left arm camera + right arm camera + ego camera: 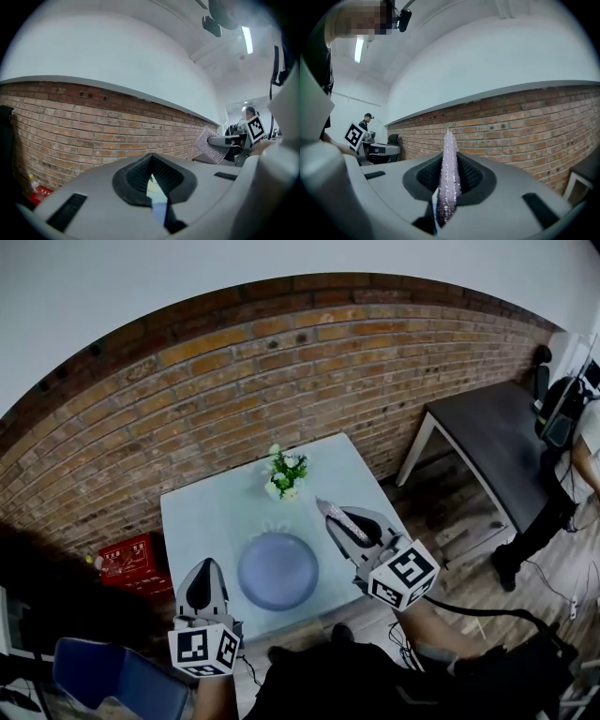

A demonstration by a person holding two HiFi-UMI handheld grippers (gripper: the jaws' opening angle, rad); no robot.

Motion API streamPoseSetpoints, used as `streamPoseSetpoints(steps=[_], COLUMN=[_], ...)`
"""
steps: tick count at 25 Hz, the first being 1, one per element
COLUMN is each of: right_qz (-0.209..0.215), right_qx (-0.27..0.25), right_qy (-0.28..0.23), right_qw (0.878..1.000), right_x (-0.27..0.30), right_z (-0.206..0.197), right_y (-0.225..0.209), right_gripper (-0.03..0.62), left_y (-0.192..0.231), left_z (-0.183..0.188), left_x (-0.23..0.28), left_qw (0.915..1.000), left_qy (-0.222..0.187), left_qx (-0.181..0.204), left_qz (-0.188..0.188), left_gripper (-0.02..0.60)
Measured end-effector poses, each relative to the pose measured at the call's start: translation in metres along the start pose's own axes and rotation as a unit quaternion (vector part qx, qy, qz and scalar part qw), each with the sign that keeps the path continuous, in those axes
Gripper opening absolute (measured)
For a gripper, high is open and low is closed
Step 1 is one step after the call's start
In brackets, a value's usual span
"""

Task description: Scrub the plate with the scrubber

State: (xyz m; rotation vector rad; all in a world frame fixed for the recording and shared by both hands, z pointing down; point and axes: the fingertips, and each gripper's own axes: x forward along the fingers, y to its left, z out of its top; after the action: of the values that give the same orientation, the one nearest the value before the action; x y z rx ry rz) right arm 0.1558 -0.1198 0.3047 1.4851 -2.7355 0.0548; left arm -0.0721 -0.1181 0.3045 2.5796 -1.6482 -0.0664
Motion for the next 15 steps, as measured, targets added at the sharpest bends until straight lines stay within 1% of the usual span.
streamPoseSetpoints(steps=[2, 10, 15], right_qz=[-0.002, 0.001, -0.005], right_qx=[0.000, 0.007, 0.005], right_qy=[-0.006, -0.007, -0.004], right_qw=[1.000, 1.000, 1.000], right_x=[0.000, 0.003, 0.005], right_z=[0.003, 0.006, 0.005], right_y=[-0.001, 0.004, 0.005], right_gripper=[0.069, 0.069, 0.069], left_y=[0.000, 0.001, 0.001], left_z=[0.002, 0.018, 0.021], left_x=[0.000, -0.003, -0.004], left_qw=[1.0000, 0.9999, 0.9998], left_qy=[-0.003, -0.013, -0.018], left_qx=[0.009, -0.006, 0.006], left_qz=[0.002, 0.006, 0.006], left_gripper=[0.011, 0.011, 0.011])
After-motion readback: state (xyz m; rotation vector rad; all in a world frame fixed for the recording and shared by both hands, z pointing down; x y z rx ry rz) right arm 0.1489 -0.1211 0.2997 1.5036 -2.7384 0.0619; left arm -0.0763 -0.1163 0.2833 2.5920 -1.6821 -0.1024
